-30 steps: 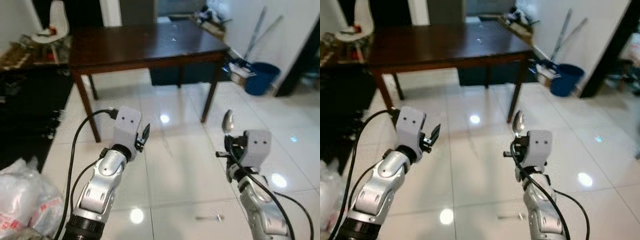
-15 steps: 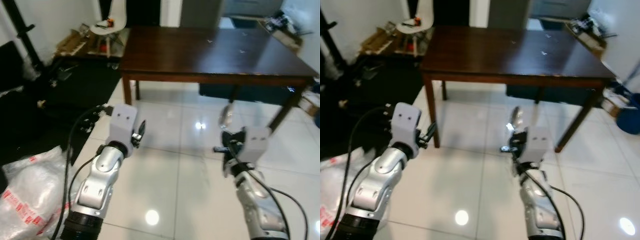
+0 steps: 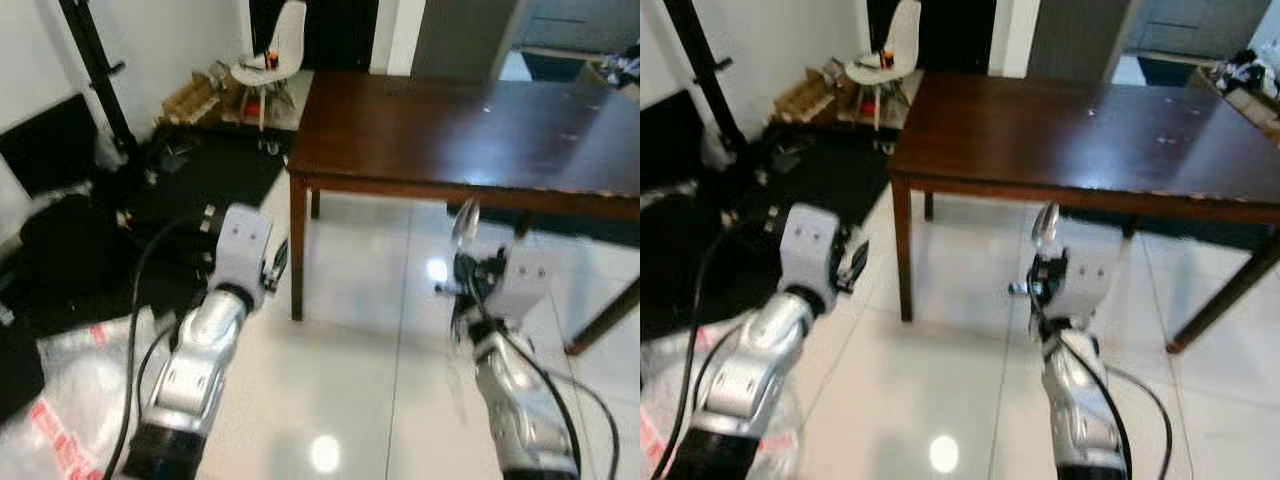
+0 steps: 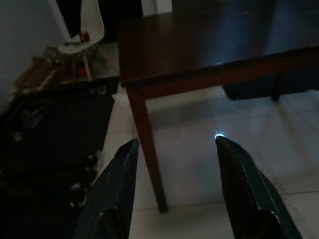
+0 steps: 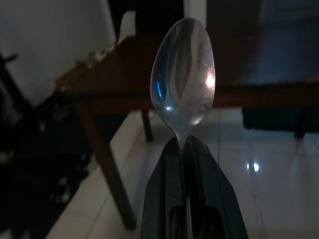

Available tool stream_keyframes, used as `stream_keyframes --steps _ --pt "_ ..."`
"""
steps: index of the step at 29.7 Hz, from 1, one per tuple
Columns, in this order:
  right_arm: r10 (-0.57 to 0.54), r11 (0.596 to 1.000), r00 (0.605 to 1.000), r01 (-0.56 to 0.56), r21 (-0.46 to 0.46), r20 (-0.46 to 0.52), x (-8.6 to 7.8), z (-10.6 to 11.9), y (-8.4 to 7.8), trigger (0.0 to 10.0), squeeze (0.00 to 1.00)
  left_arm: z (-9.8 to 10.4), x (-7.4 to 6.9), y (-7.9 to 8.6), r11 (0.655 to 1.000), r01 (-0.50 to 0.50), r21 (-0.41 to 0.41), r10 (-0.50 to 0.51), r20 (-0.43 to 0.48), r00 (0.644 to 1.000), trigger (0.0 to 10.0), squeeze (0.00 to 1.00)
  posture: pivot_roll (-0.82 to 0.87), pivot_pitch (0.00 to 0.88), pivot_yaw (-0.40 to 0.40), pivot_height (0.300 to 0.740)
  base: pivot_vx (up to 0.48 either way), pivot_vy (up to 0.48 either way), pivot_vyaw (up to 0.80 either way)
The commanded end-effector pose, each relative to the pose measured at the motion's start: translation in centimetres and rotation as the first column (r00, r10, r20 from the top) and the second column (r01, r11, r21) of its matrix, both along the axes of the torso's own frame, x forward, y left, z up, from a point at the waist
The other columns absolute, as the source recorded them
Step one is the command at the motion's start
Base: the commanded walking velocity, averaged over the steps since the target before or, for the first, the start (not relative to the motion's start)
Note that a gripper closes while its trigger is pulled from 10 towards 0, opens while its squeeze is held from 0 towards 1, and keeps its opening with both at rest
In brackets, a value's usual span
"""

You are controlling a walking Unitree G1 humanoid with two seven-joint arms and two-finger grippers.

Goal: Setting the table

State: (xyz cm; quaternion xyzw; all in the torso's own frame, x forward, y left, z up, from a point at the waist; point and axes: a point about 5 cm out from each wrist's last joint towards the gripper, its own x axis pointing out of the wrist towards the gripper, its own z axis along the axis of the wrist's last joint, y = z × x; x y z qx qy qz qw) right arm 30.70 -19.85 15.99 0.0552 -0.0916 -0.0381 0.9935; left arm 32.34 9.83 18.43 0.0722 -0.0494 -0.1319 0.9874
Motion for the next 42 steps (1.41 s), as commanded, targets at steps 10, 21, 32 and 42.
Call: stream_keyframes --steps 10,21,32,42 --pt "-0.011 1.0 1.0 0.011 0.028 -0.001 0.05 -0.22 0.02 10.0 0.0 -0.37 0.06 0.0 1.0 0.013 0.002 -0.013 -0.009 1.0 10.0 0.0 -0.09 0.0 0.07 0.74 0.472 0.0 -0.47" --pt "-0.013 1.0 1.0 0.013 0.018 -0.004 0.1 -0.26 -0.02 10.0 0.0 -0.42 0.05 -0.24 1.0 0.022 0.0 -0.022 -0.005 1.0 10.0 0.0 -0.09 0.0 0.069 0.74 0.472 0.0 -0.1" --pt "-0.006 1.0 1.0 0.006 0.007 -0.004 0.16 -0.23 0.05 10.0 0.0 -0.42 0.04 -0.34 1.0 0.023 -0.002 -0.023 -0.004 1.0 10.0 0.0 -0.09 0.0 0.069 0.74 0.472 0.0 0.0" --pt "0.017 1.0 1.0 -0.018 -0.007 -0.002 0.15 -0.16 0.42 10.0 0.0 -0.45 -0.01 -0.29 1.0 0.021 -0.003 -0.021 -0.005 1.0 10.0 0.0 -0.09 0.0 0.067 0.74 0.472 0.0 0.0"
